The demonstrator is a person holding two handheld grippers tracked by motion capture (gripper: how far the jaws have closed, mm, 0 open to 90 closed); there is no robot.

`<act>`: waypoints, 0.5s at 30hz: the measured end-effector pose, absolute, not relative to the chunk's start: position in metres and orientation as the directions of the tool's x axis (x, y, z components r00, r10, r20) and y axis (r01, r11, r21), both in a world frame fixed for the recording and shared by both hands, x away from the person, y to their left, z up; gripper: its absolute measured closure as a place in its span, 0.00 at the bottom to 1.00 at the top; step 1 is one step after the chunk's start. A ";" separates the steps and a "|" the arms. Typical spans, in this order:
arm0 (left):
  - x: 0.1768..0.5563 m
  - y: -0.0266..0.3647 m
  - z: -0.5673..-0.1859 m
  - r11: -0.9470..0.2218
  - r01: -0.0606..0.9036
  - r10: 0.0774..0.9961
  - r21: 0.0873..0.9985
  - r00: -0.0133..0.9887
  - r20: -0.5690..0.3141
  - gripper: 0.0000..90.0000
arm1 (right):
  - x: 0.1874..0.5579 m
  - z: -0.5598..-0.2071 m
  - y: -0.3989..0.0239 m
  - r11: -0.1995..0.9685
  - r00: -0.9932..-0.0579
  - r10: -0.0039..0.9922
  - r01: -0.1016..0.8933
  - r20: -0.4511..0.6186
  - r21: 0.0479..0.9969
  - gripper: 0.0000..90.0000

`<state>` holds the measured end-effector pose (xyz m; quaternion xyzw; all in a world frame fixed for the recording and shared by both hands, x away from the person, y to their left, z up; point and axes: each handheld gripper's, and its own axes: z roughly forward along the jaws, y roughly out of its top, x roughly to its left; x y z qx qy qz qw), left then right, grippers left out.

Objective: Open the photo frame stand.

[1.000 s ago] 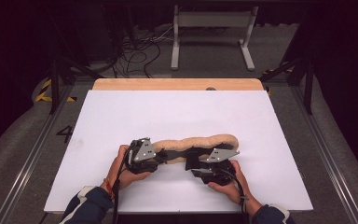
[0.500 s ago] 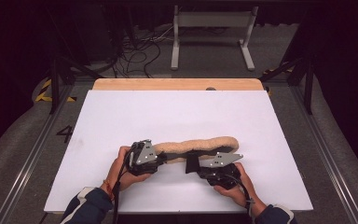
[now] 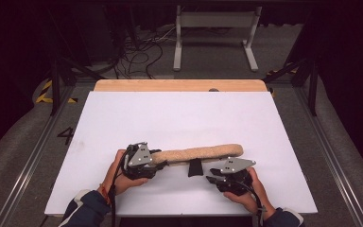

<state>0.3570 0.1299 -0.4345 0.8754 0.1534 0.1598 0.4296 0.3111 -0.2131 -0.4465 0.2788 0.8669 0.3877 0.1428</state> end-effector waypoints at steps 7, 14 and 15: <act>0.351 0.149 -0.435 -0.575 0.166 0.431 0.801 0.894 0.124 0.40 | 0.305 -0.444 -0.229 0.525 -0.775 0.631 0.400 -0.028 0.751 0.61; 0.344 0.164 -0.443 -0.573 0.212 0.454 0.792 0.886 0.091 0.29 | 0.301 -0.440 -0.246 0.503 -0.743 0.669 0.416 -0.037 0.757 0.57; 0.343 0.166 -0.444 -0.572 0.221 0.458 0.790 0.885 0.085 0.29 | 0.301 -0.439 -0.248 0.501 -0.737 0.675 0.417 -0.040 0.758 0.56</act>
